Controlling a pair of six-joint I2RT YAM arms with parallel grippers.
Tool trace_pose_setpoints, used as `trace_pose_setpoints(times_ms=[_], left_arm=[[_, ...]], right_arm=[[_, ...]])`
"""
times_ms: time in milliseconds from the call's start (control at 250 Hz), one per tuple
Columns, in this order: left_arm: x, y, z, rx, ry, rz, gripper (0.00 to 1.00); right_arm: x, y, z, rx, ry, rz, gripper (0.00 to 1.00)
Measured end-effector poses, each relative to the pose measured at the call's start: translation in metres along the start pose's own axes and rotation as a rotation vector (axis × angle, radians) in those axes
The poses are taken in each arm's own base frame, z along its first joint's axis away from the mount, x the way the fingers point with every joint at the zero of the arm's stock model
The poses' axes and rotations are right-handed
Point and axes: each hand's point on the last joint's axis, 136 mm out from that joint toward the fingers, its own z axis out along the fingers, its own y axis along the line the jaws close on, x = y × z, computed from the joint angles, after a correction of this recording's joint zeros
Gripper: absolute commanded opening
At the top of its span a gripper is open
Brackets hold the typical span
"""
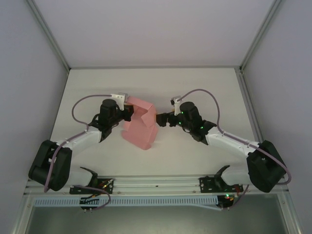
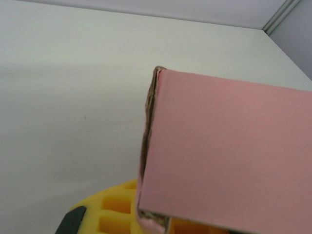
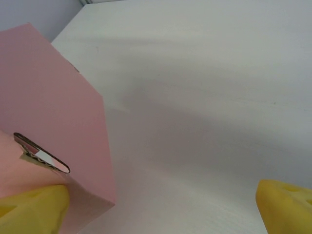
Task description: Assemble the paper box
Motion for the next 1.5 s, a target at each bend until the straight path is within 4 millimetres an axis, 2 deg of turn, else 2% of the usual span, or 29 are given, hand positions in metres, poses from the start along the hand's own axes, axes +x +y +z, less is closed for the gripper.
trace_pose_setpoints(times_ms=[176, 375, 507, 731, 910, 1142, 1501], left_arm=[[0.004, 0.007, 0.0, -0.035, 0.012, -0.004, 0.0], [0.007, 0.008, 0.0, -0.046, 0.024, -0.012, 0.0], [0.008, 0.001, 0.0, -0.028, 0.028, -0.008, 0.0], [0.004, -0.002, -0.001, -0.023, 0.022, -0.005, 0.0], [0.001, -0.003, -0.001, -0.021, 0.016, -0.004, 0.0], [0.001, -0.005, -0.001, -0.009, 0.017, -0.003, 0.0], [-0.002, -0.009, -0.001, 0.006, 0.022, -0.004, 0.0]], right_arm=[[-0.004, -0.008, 0.007, 0.08, -0.02, -0.021, 1.0], [-0.012, -0.016, 0.001, 0.159, -0.046, -0.052, 1.0], [-0.018, -0.02, -0.016, 0.209, -0.065, -0.06, 1.0], [-0.035, -0.019, -0.058, 0.223, -0.132, -0.105, 1.0], [-0.033, -0.008, -0.074, 0.159, -0.107, -0.208, 0.96], [-0.015, 0.008, -0.068, 0.052, -0.013, -0.325, 0.91], [-0.023, 0.025, -0.031, -0.009, 0.053, -0.385, 0.87]])
